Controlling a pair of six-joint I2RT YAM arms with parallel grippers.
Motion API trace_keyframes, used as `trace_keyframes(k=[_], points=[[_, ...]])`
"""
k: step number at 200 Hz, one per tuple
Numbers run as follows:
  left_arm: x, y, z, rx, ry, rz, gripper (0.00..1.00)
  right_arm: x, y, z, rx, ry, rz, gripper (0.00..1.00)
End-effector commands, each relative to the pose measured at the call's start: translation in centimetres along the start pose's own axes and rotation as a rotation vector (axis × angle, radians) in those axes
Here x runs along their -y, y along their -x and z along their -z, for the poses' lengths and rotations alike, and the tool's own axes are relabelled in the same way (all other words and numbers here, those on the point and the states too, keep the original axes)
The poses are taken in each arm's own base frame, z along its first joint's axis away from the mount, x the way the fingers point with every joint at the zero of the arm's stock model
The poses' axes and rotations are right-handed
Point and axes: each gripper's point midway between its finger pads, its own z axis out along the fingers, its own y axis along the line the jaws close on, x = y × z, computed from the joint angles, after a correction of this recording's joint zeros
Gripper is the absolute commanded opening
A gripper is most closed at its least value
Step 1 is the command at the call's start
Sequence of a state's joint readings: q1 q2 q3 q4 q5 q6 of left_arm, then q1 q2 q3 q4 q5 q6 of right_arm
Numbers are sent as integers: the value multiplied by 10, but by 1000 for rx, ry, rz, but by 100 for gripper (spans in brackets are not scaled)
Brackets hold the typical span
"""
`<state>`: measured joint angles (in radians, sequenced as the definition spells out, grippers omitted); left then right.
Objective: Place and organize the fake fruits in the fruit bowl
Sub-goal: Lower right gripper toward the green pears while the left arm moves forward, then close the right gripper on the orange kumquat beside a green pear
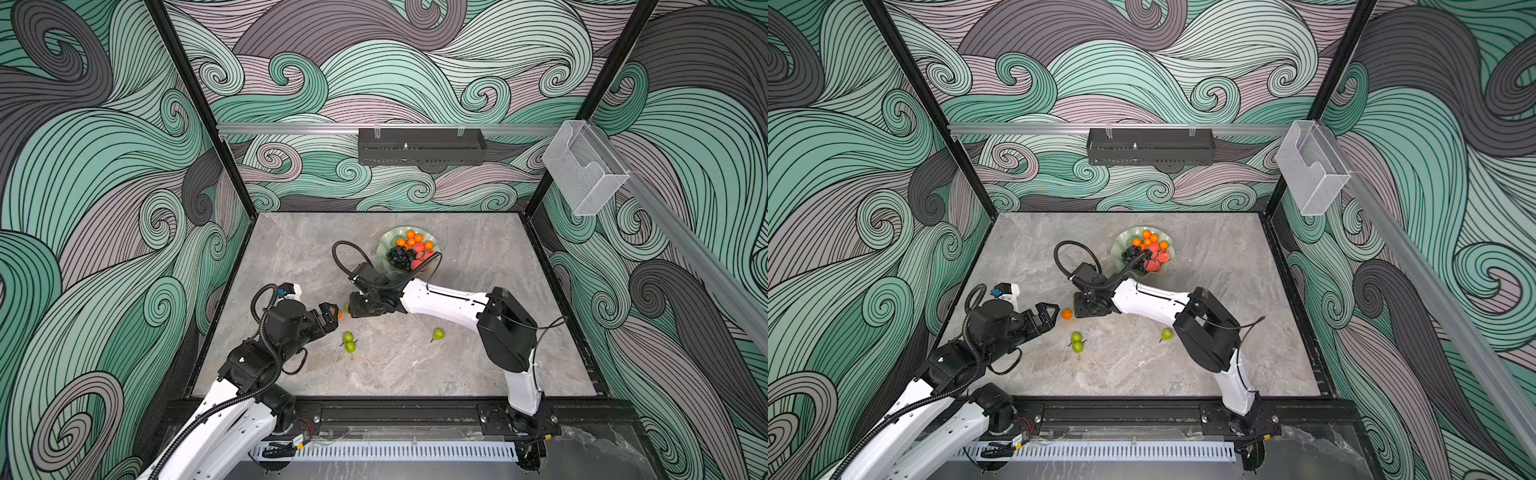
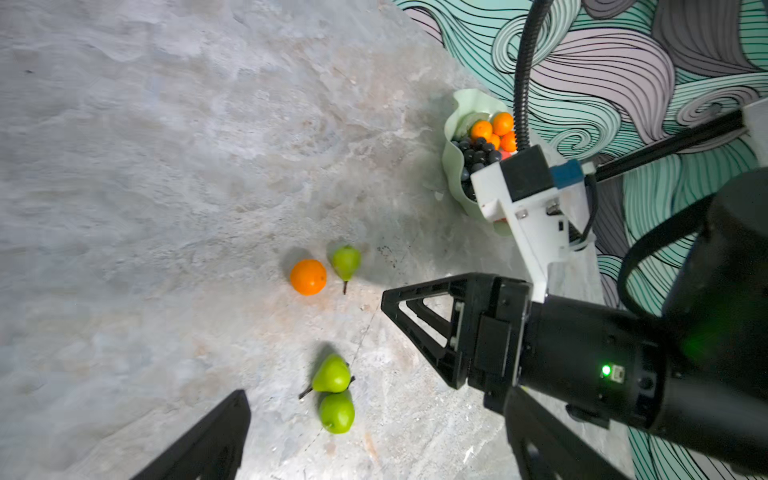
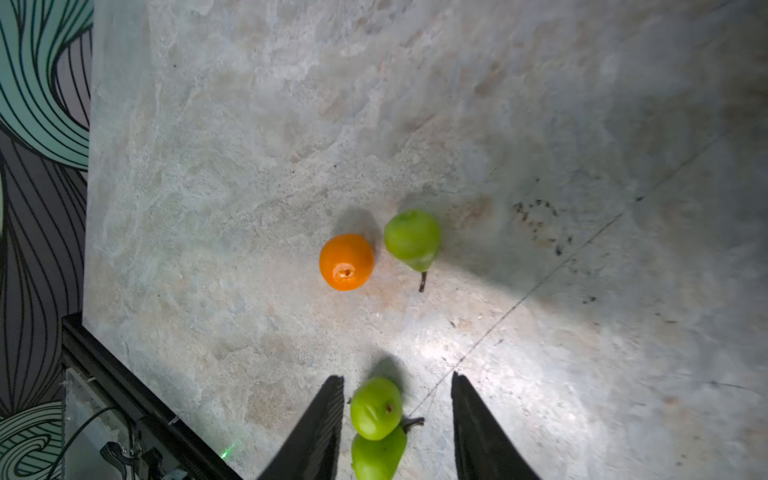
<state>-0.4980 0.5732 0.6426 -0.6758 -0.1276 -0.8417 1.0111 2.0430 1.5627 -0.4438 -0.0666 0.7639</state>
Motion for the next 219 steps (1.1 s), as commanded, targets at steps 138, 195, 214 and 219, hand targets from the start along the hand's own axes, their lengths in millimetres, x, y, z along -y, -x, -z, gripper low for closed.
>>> trace_keyframes(k=[138, 195, 214, 219], points=[[-39, 26, 15, 15, 148, 182, 99, -27, 9, -42, -45, -22, 36, 45], [-50, 25, 12, -5, 137, 247, 99, -26, 16, -51, -49, -63, 61, 45], [-52, 24, 9, -14, 130, 256, 99, -24, 19, -52, -43, -84, 76, 46], [-52, 24, 9, -17, 130, 256, 99, -24, 19, -52, -43, -88, 82, 46]])
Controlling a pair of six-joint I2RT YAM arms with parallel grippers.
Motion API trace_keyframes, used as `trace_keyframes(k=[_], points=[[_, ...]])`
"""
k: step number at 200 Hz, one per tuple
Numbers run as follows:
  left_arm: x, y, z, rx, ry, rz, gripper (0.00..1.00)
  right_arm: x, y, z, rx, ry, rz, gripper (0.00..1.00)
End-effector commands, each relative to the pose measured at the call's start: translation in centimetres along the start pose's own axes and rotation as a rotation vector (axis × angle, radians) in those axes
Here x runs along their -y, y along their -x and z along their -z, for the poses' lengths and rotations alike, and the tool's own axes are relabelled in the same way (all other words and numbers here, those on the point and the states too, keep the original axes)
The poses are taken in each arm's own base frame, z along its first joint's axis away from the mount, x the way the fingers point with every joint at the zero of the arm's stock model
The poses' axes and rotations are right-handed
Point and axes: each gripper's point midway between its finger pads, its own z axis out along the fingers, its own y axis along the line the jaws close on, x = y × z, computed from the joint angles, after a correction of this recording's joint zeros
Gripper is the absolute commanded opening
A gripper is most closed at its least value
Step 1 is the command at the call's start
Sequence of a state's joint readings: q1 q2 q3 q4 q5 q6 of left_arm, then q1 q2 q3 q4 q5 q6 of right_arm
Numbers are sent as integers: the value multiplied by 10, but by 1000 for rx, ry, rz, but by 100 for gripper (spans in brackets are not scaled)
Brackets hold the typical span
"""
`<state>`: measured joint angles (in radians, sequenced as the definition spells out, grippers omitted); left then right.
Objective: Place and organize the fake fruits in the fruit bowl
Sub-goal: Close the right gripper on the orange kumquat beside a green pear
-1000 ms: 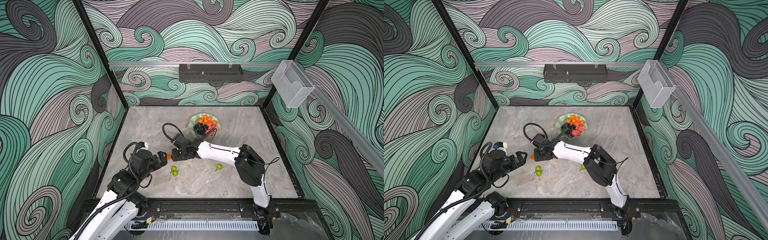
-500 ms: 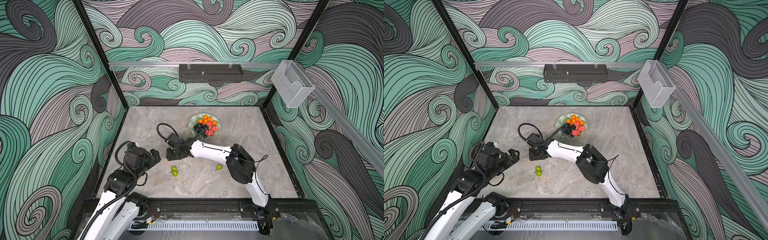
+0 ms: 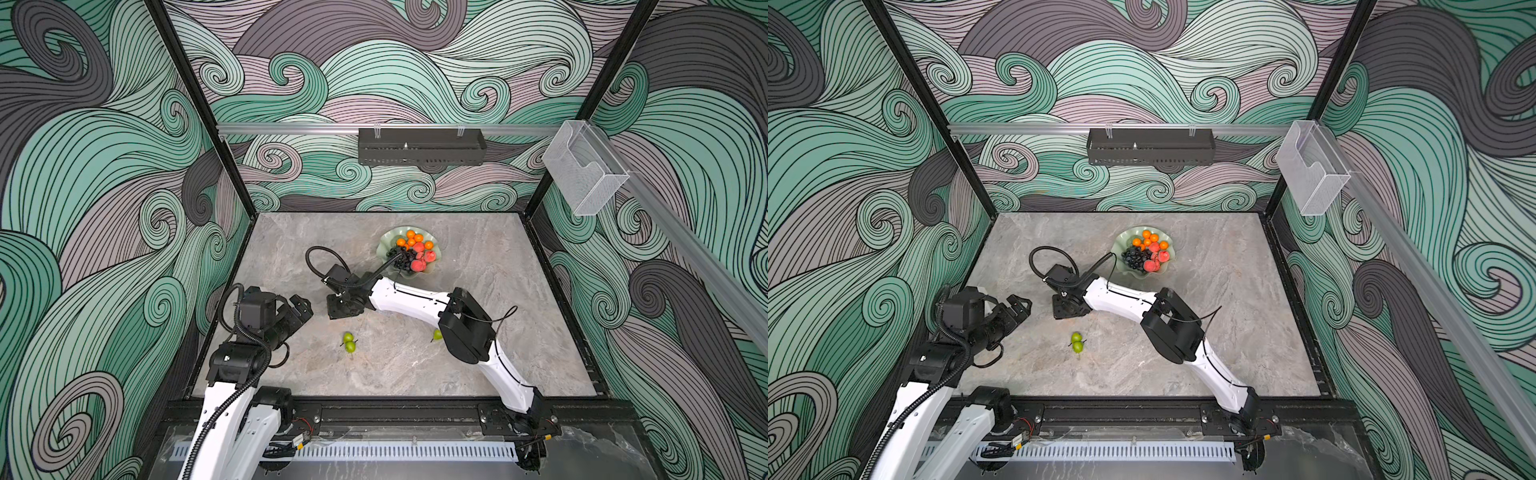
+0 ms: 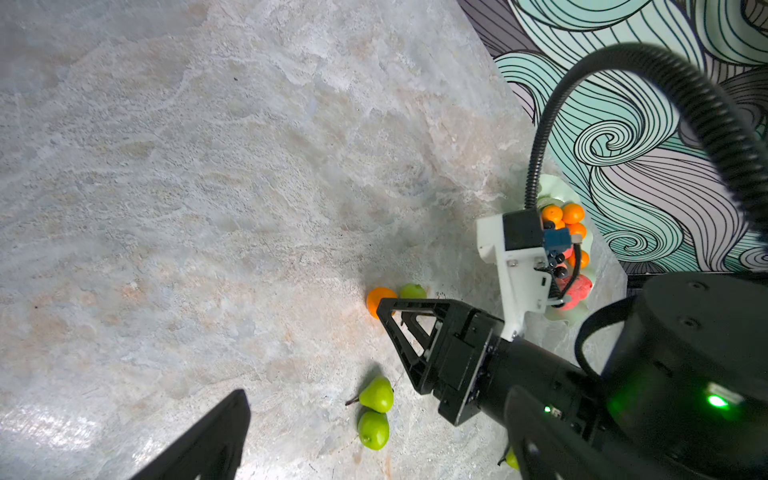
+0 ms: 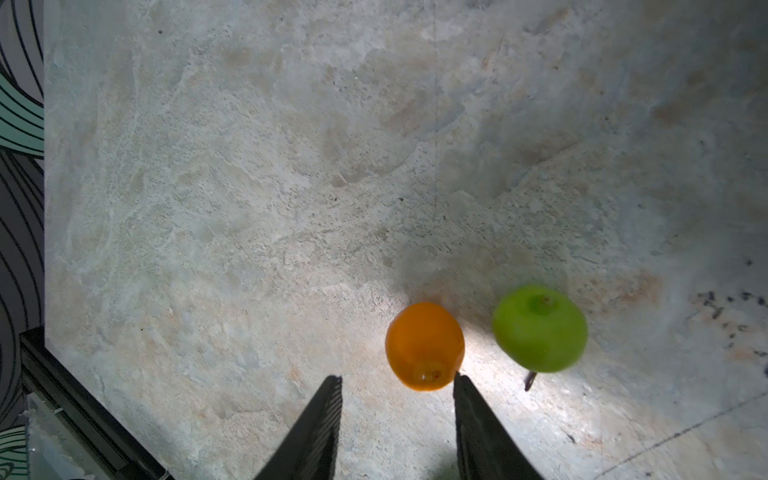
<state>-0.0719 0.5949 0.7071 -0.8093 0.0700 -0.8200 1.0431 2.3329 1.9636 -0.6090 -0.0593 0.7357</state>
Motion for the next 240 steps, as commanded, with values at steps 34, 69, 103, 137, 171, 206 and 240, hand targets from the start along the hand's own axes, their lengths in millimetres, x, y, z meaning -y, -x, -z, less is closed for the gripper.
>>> trace_keyframes(k=[34, 69, 103, 137, 171, 206, 240], points=[[2, -8, -11, -66, -35, 8, 99, 13, 6, -6, 7, -82, 49, 46], [7, -9, -16, -86, -81, 29, 98, 15, 8, -12, -3, -96, 60, 47], [13, -10, -18, -104, -138, 57, 98, 19, 8, -18, -14, -110, 66, 47], [9, -11, -22, -119, -144, 86, 98, 19, 6, -26, -30, -111, 68, 47], [6, -10, -22, -120, -141, 88, 98, 21, 5, -31, -38, -117, 70, 47], [5, -9, -23, -123, -142, 93, 98, 22, 3, -35, -48, -115, 67, 46], [5, -9, -22, -125, -144, 97, 98, 23, 0, -39, -59, -114, 63, 45]])
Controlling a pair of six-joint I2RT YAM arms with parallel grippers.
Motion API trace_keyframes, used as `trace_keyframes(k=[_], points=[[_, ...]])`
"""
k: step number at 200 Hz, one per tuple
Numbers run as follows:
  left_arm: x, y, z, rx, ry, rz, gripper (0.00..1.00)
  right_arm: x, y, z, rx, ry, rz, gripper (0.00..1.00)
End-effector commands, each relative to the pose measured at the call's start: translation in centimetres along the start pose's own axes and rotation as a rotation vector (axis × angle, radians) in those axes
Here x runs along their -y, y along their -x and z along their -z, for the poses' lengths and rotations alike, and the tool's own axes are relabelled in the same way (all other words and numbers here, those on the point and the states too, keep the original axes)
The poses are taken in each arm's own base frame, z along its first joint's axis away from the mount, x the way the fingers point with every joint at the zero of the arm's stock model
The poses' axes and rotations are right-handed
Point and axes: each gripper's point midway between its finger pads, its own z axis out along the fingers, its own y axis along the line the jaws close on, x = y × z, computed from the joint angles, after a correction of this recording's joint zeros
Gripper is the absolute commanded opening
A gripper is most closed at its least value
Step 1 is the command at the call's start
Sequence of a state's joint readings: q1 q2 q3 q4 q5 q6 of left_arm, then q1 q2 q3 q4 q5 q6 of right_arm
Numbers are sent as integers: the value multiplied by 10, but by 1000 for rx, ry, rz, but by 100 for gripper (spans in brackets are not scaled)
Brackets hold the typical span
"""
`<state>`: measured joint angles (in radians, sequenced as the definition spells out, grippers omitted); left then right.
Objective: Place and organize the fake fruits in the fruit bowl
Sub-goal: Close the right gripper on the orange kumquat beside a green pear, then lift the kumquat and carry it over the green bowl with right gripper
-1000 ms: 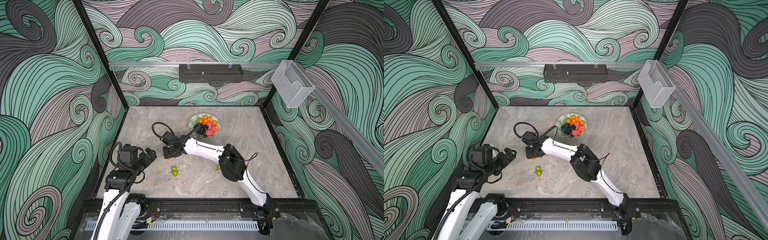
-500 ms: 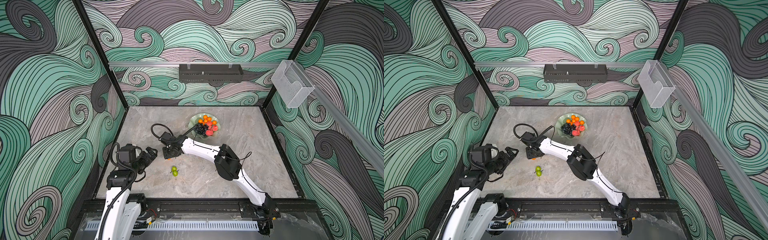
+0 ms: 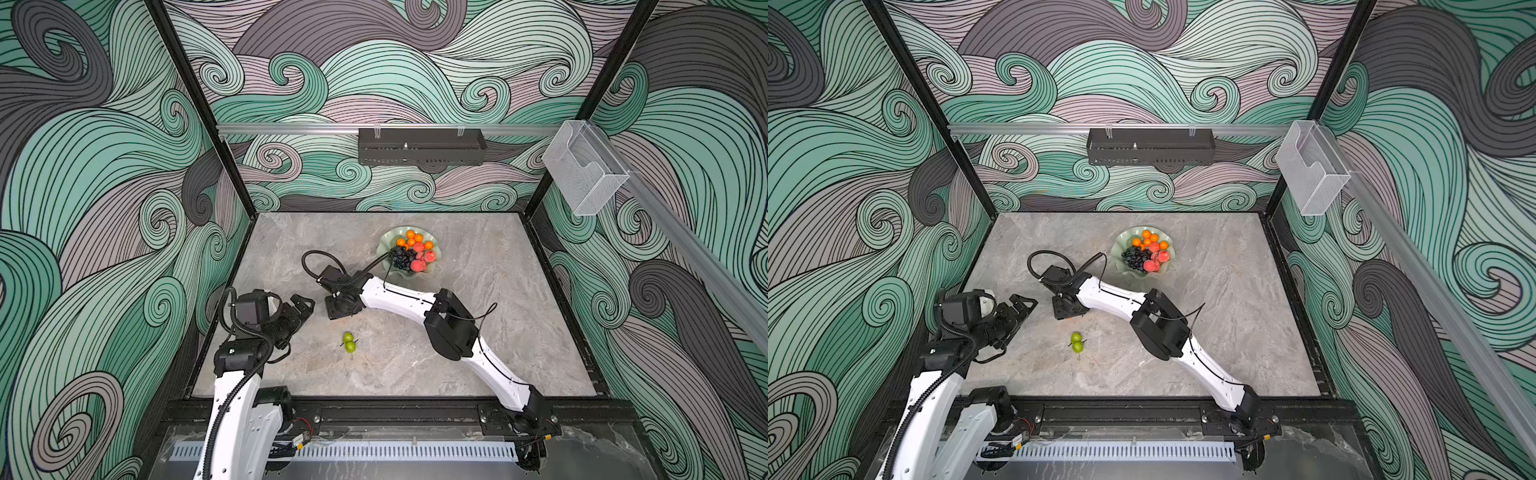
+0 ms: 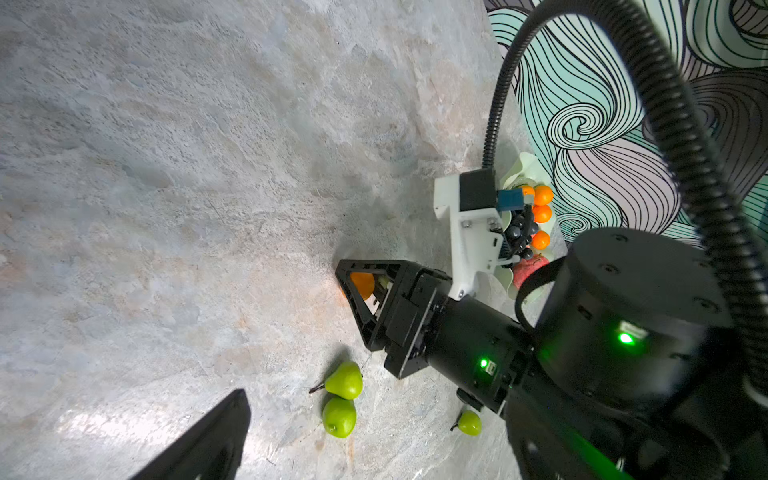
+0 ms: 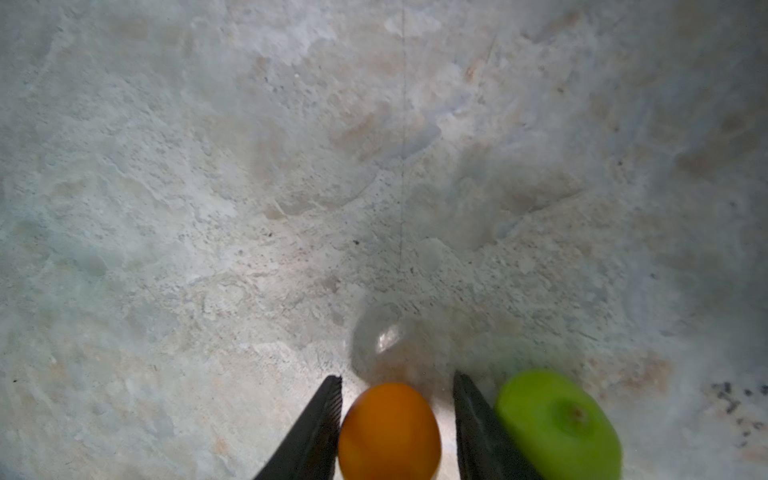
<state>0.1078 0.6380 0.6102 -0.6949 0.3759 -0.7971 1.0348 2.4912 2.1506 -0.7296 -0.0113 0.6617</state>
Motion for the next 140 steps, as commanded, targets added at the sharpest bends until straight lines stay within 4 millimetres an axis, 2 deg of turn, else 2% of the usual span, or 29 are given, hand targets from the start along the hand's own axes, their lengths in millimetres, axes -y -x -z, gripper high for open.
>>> trace_keyframes(k=[1, 103, 140], points=[[3, 2, 1, 1, -17, -10, 98, 5, -4, -7, -24, -14, 0, 45], [3, 2, 3, 1, -16, -8, 98, 4, -4, 0, -27, -8, -1, 37], [7, 5, 8, 11, -18, -34, 98, -6, 1, 13, -17, 29, -5, 34]])
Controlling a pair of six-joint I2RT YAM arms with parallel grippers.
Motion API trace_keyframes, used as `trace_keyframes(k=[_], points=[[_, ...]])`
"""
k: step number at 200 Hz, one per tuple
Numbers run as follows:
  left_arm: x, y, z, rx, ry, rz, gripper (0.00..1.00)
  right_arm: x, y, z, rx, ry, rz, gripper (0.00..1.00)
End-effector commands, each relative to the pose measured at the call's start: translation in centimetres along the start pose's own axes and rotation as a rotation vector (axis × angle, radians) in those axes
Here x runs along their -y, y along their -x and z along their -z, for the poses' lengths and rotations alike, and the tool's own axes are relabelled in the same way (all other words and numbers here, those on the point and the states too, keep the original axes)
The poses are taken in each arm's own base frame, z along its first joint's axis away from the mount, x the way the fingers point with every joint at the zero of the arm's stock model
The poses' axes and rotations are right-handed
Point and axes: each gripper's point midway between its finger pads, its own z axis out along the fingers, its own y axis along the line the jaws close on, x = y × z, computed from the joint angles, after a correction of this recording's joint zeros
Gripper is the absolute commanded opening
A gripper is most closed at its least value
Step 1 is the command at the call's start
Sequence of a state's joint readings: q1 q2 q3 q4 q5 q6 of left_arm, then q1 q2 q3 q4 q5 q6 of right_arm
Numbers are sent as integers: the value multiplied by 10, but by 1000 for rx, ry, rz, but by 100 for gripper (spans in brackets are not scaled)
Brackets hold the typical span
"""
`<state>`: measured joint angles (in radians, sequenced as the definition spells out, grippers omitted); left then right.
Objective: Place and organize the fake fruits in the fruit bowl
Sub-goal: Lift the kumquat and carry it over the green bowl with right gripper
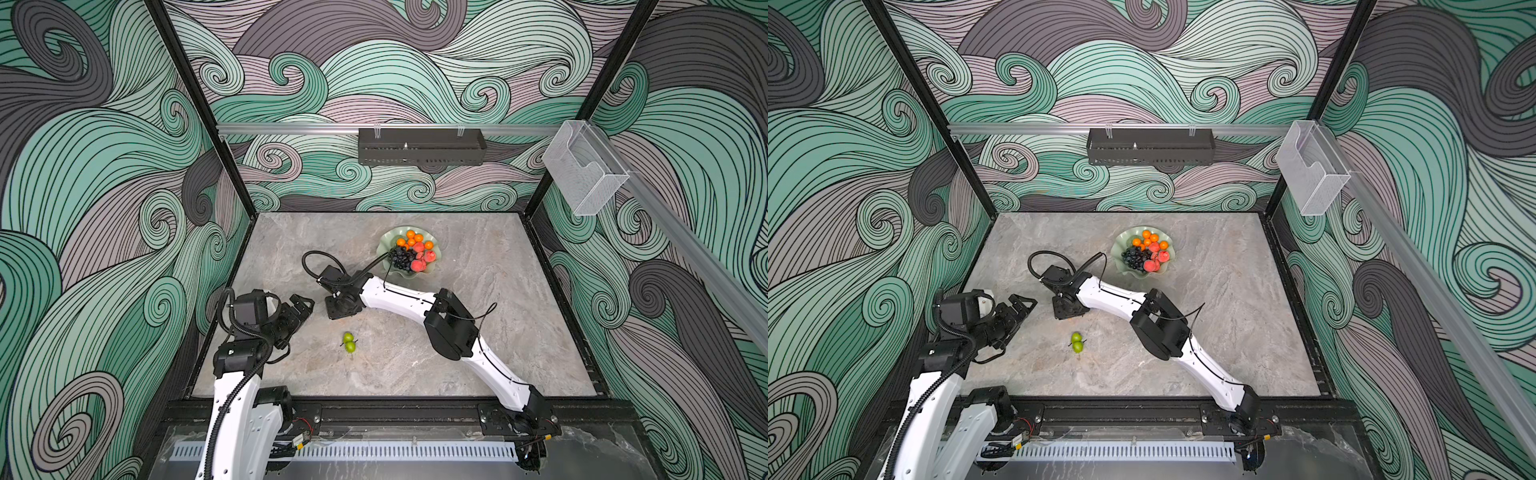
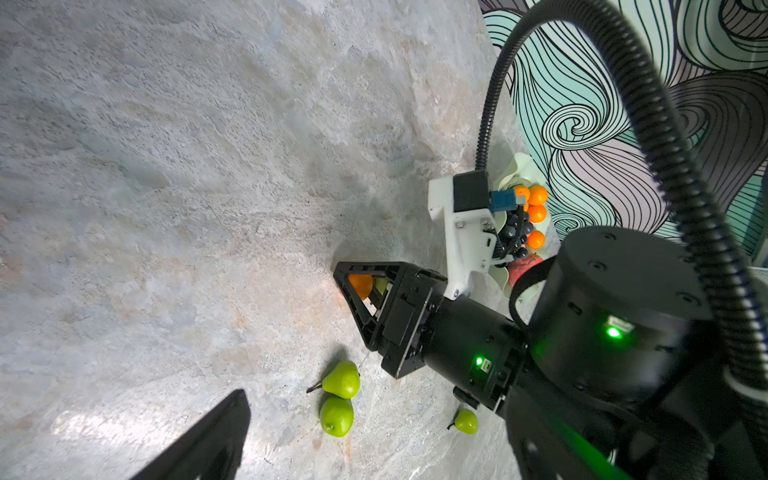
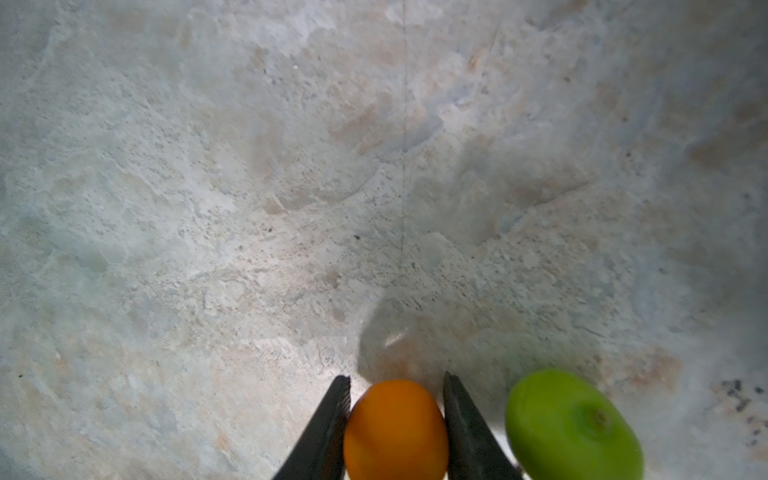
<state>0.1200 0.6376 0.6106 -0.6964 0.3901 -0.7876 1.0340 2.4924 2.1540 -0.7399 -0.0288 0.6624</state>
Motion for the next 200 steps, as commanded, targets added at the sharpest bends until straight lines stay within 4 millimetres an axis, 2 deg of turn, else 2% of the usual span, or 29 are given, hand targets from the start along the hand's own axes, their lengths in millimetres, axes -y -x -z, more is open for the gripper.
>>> trace_keyframes(k=[1, 59, 75, 98, 123, 149, 200], points=[[8, 5, 7, 15, -14, -35, 98, -5, 4, 14, 1, 22, -3, 34], [48, 21, 16, 34, -143, -117, 98, -27, 18, 63, 42, 121, 9, 33], [63, 25, 15, 30, -201, -120, 98, -28, 22, 78, 53, 146, 6, 32], [80, 31, 14, 29, -243, -139, 98, -20, 29, 98, 74, 160, -8, 32], [95, 32, 7, 17, -260, -166, 98, 1, 37, 116, 108, 158, -40, 32], [113, 25, -7, -10, -267, -212, 98, 33, 43, 130, 142, 143, -87, 32], [153, -3, -54, -106, -272, -288, 98, 107, 51, 151, 188, 98, -202, 31]])
